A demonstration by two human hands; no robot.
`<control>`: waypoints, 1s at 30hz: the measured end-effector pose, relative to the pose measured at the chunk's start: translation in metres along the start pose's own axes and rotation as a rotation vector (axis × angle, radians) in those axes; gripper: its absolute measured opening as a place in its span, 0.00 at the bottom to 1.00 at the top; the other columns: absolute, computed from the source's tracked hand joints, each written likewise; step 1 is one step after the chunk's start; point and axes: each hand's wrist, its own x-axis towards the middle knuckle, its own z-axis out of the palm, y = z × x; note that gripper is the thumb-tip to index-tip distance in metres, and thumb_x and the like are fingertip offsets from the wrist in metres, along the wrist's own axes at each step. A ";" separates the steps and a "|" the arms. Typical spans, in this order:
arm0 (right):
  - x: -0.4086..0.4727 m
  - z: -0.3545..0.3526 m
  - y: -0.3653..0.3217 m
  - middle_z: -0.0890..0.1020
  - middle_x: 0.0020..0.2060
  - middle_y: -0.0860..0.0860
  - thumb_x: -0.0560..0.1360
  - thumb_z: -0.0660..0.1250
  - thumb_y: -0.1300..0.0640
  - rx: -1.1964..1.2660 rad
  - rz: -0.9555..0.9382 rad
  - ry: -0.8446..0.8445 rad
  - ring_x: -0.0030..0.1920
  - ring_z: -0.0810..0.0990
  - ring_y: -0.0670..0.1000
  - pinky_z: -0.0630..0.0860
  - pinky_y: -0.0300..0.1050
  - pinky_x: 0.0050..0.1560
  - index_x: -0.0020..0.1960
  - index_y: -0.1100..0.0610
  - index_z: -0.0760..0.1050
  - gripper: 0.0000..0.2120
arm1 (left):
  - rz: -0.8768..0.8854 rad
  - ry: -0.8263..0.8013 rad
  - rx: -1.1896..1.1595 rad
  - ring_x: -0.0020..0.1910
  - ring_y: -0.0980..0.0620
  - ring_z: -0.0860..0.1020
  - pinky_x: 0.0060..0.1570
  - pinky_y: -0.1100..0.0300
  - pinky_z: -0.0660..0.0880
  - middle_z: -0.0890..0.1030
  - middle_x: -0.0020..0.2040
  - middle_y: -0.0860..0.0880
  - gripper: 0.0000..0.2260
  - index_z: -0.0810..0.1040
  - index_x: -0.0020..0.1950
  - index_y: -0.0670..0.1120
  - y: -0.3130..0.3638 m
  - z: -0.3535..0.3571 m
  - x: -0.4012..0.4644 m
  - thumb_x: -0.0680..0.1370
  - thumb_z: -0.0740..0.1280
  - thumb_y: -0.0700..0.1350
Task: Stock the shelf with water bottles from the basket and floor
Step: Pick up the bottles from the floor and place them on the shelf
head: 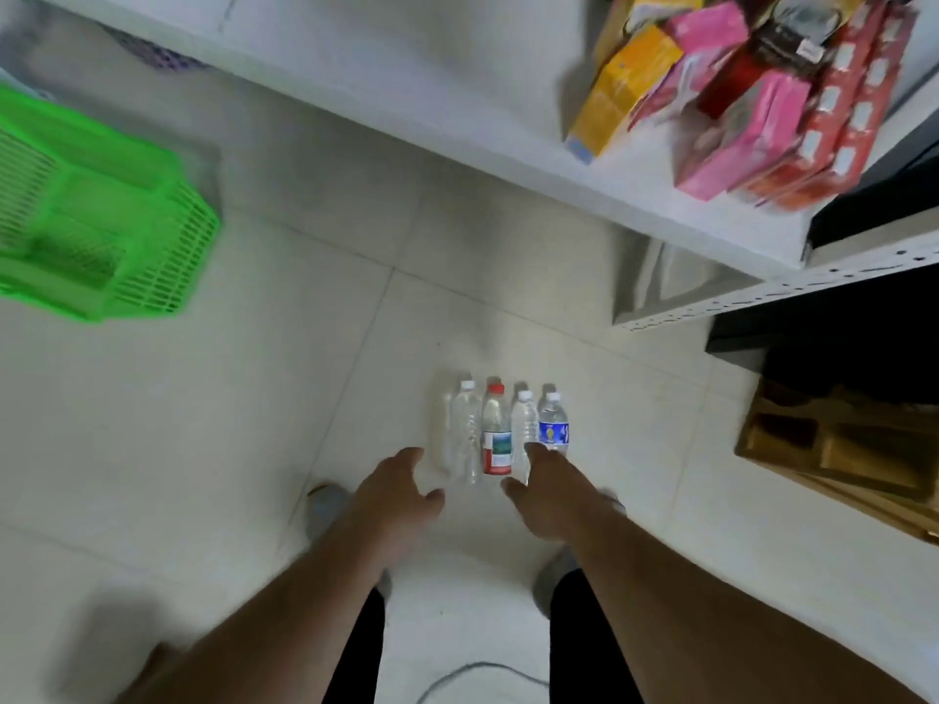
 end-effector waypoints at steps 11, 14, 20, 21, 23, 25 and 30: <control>0.258 0.140 0.075 0.78 0.63 0.56 0.80 0.60 0.56 0.072 0.000 0.127 0.61 0.78 0.58 0.76 0.51 0.60 0.72 0.59 0.64 0.22 | -0.073 0.004 -0.062 0.60 0.51 0.78 0.57 0.62 0.71 0.70 0.73 0.49 0.31 0.61 0.77 0.49 -0.056 0.155 0.260 0.76 0.67 0.53; 0.272 0.166 0.078 0.71 0.69 0.58 0.79 0.60 0.58 0.009 -0.003 0.162 0.66 0.74 0.59 0.74 0.52 0.64 0.76 0.60 0.58 0.27 | -0.077 0.012 -0.064 0.68 0.48 0.74 0.64 0.58 0.69 0.69 0.74 0.48 0.31 0.61 0.77 0.48 -0.065 0.171 0.282 0.77 0.67 0.53; 0.274 0.183 0.070 0.73 0.69 0.54 0.81 0.58 0.55 0.067 -0.044 0.275 0.68 0.71 0.56 0.70 0.49 0.65 0.78 0.56 0.58 0.26 | -0.078 0.036 -0.110 0.65 0.47 0.76 0.59 0.61 0.70 0.73 0.70 0.47 0.27 0.65 0.74 0.47 -0.075 0.174 0.298 0.77 0.68 0.50; 0.274 0.181 0.068 0.77 0.65 0.54 0.82 0.58 0.55 0.107 -0.054 0.297 0.65 0.74 0.55 0.72 0.50 0.62 0.76 0.55 0.61 0.24 | -0.081 0.045 -0.118 0.65 0.47 0.76 0.60 0.61 0.70 0.73 0.71 0.47 0.28 0.65 0.74 0.47 -0.076 0.172 0.300 0.77 0.68 0.51; 0.276 0.176 0.064 0.80 0.60 0.53 0.81 0.60 0.53 0.160 -0.045 0.319 0.62 0.77 0.55 0.76 0.50 0.59 0.73 0.53 0.65 0.21 | -0.098 0.056 -0.147 0.66 0.47 0.75 0.64 0.57 0.71 0.72 0.72 0.48 0.30 0.64 0.75 0.47 -0.079 0.170 0.306 0.76 0.68 0.52; 0.285 0.169 0.061 0.79 0.61 0.52 0.80 0.62 0.52 0.181 -0.003 0.373 0.63 0.76 0.55 0.74 0.50 0.61 0.72 0.53 0.67 0.21 | -0.117 0.063 -0.195 0.65 0.47 0.76 0.62 0.57 0.73 0.73 0.71 0.48 0.29 0.65 0.75 0.47 -0.081 0.169 0.312 0.76 0.69 0.52; 0.317 0.163 0.055 0.77 0.62 0.53 0.78 0.66 0.46 0.179 0.061 0.313 0.60 0.77 0.55 0.76 0.51 0.61 0.69 0.55 0.68 0.23 | -0.194 0.081 -0.303 0.50 0.51 0.78 0.43 0.64 0.72 0.76 0.65 0.47 0.29 0.67 0.72 0.44 -0.080 0.168 0.325 0.74 0.72 0.52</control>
